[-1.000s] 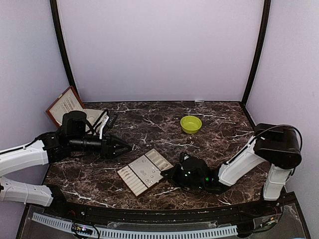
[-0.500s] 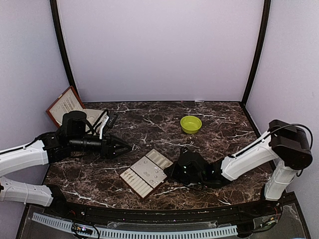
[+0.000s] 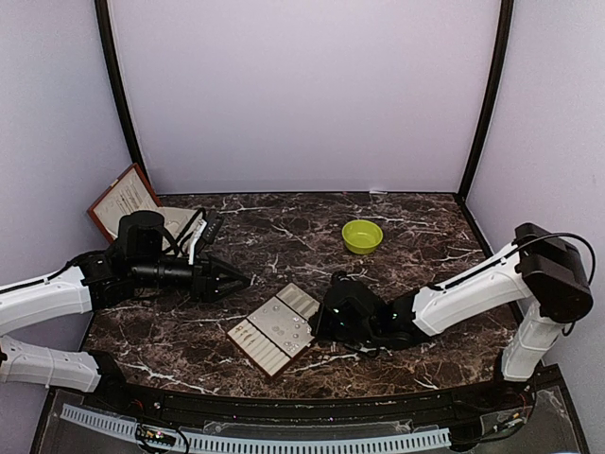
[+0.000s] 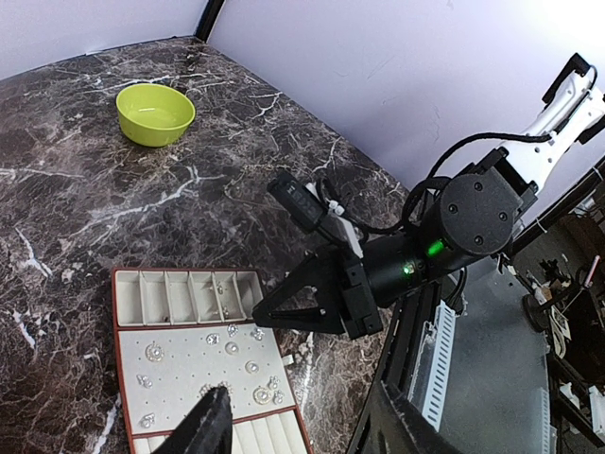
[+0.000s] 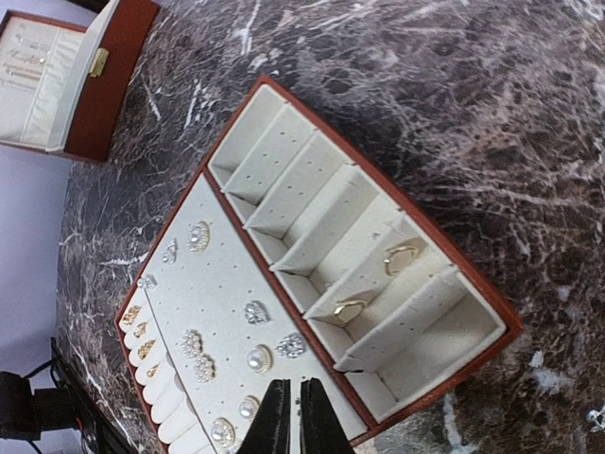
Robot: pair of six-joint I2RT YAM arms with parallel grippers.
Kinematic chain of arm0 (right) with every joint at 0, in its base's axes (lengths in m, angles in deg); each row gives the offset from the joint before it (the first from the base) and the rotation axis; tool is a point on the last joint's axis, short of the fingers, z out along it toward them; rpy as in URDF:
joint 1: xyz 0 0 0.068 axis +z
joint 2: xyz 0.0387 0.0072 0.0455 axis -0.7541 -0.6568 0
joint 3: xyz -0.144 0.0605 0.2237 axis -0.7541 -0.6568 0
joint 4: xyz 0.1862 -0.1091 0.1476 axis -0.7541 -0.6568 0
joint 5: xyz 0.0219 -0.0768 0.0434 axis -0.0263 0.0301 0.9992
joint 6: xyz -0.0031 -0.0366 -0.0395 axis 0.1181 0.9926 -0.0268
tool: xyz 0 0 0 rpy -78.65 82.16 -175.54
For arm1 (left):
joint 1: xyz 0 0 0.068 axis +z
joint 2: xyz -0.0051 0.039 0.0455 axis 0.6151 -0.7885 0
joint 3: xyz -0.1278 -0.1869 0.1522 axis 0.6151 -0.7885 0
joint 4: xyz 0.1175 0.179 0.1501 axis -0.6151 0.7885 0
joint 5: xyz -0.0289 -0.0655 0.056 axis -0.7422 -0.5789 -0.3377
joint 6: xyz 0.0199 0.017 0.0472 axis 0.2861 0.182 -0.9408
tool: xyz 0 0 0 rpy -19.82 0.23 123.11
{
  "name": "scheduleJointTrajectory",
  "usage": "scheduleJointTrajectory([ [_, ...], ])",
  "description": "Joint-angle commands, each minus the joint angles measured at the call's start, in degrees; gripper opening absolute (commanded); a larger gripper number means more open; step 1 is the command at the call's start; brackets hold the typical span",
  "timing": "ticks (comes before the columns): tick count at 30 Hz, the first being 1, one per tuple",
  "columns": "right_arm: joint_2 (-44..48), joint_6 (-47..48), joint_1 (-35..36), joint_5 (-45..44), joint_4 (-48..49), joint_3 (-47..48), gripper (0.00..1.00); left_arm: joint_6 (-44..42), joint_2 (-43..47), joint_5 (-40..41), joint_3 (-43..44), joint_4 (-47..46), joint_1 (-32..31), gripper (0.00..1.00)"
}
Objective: Organize the mixed jewelry
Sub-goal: Insert the earring into the earring holder.
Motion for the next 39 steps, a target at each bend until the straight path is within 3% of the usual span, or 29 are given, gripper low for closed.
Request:
scheduleJointTrajectory([
  [1, 0.52, 4.32, 0.95, -2.14, -4.02, 3.51, 0.06, 0.19, 0.46, -0.27, -0.89, -1.74, 0.22, 0.52],
  [9, -2.1, 5.86, 1.3, -1.66, -7.65, 7.26, 0.0, 0.24, 0.21, -0.33, -0.89, -1.74, 0.22, 0.52],
  [33, -3.38, 0.59, 1.21, -1.43, -9.25, 4.28, 0.0, 0.15, 0.45, -0.24, -0.89, -1.6, 0.22, 0.51],
  [39, 1.5, 3.19, 1.1, -2.71, -10.06, 4.4, 0.14, -0.3, 1.03, 0.85, -0.8, -1.32, 0.26, 0.52],
])
